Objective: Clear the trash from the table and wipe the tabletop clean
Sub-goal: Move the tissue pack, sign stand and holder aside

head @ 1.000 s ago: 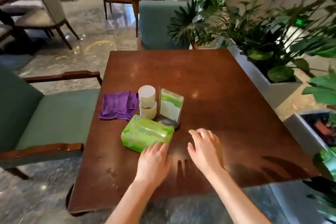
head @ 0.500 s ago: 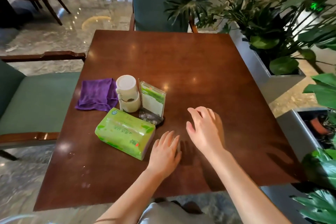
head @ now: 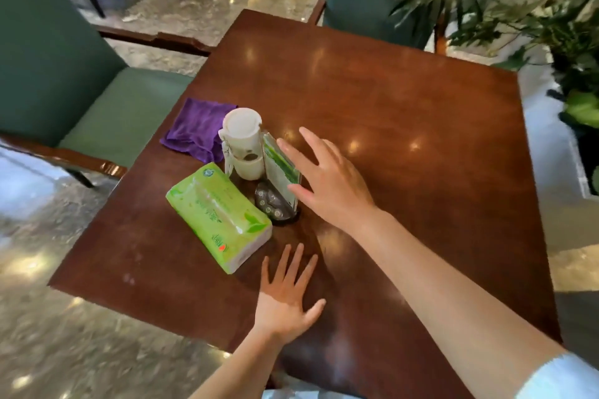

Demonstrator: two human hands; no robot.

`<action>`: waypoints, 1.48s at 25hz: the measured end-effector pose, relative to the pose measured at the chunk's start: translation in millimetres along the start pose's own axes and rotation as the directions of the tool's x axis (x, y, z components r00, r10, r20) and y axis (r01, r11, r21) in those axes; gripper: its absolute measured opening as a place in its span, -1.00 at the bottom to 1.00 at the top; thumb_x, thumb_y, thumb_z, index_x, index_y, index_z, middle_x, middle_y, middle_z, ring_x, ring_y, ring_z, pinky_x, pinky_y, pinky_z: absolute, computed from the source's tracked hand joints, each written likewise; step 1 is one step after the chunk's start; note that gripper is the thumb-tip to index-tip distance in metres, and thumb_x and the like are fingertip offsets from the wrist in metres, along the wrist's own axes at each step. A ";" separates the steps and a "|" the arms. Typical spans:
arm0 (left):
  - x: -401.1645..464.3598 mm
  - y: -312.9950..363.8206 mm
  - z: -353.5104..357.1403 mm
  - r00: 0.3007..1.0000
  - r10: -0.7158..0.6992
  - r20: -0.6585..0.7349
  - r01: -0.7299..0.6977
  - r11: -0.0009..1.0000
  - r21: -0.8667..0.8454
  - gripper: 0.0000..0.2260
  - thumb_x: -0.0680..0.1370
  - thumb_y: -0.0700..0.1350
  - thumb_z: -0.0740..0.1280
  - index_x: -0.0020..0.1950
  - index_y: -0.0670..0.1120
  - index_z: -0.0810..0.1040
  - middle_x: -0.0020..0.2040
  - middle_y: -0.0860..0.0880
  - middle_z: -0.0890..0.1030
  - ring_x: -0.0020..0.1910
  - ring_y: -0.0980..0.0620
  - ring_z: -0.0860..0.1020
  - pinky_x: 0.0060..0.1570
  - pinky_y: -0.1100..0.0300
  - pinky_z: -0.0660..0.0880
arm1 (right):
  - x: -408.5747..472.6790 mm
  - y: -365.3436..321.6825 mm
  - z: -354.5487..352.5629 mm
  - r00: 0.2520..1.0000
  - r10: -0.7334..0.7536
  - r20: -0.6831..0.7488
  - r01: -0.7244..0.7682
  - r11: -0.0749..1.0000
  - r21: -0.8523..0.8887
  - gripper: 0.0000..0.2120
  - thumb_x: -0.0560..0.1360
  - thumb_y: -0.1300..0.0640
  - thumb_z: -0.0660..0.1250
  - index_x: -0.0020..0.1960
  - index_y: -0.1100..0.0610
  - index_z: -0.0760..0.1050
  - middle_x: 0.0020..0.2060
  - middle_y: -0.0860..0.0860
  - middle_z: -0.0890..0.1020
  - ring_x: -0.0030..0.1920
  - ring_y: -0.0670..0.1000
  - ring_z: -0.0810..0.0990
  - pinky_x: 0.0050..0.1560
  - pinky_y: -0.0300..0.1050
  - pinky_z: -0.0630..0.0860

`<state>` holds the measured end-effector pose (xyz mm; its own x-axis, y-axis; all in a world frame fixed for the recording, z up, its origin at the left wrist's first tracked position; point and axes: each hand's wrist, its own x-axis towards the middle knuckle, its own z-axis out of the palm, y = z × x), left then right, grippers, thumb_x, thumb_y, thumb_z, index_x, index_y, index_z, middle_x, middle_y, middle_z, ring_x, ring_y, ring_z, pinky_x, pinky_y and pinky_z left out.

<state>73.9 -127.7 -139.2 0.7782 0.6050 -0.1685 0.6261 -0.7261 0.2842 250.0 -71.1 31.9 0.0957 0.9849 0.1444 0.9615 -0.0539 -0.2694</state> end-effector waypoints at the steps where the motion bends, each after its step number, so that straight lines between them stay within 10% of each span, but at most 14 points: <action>1: 1.4 0.8 0.6 1.000 -0.002 -0.019 0.002 1.000 0.008 -0.30 0.40 0.31 0.22 0.49 0.08 0.23 0.51 -0.08 0.22 0.48 -0.10 0.16 0.35 -0.25 0.05 | 4.6 3.1 5.9 0.998 -0.052 -0.034 0.053 0.998 0.023 -0.38 0.44 0.12 0.40 0.43 0.08 0.26 0.36 0.21 0.36 0.30 0.24 0.37 0.15 0.15 0.45; 8: 4.6 2.4 -0.1 0.999 -0.037 -0.027 0.038 0.998 0.053 -0.28 0.38 0.32 0.21 0.49 0.09 0.21 0.51 -0.06 0.22 0.49 -0.08 0.14 0.35 -0.25 0.03 | 5.3 7.6 25.6 0.962 -0.019 -0.271 0.085 0.968 0.235 -0.45 0.35 0.38 0.38 0.32 0.14 0.43 -0.30 0.14 0.61 -0.37 0.20 0.58 -0.43 0.00 0.55; 32: 3.9 1.1 4.7 0.997 -0.066 0.046 0.057 0.984 0.168 -0.27 0.47 0.41 -0.22 0.50 0.05 0.20 0.52 -0.07 0.19 0.49 -0.10 0.11 0.36 -0.21 -0.01 | -212.5 198.8 -60.7 0.594 0.554 -0.584 -0.641 0.764 0.072 -0.51 0.39 0.44 0.30 0.27 0.13 0.49 -0.21 0.22 0.61 -0.33 0.28 0.57 -0.34 0.06 0.54; 37: 4.1 3.3 3.3 0.997 -0.062 0.036 0.056 0.987 0.148 -0.27 0.47 0.41 -0.22 0.50 0.06 0.20 0.52 -0.08 0.20 0.49 -0.10 0.11 0.37 -0.20 -0.02 | -217.6 193.9 -53.5 0.598 0.586 -0.547 -0.735 0.673 -0.083 -0.44 0.42 0.29 0.34 0.39 0.14 0.32 0.15 0.18 0.51 0.05 0.23 0.47 -0.11 0.14 0.52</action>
<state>79.4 -128.7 -142.1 0.7395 0.6364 -0.2197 0.6688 -0.7317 0.1315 429.5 -304.7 -0.9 0.7617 0.4669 0.4493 0.5976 -0.7741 -0.2087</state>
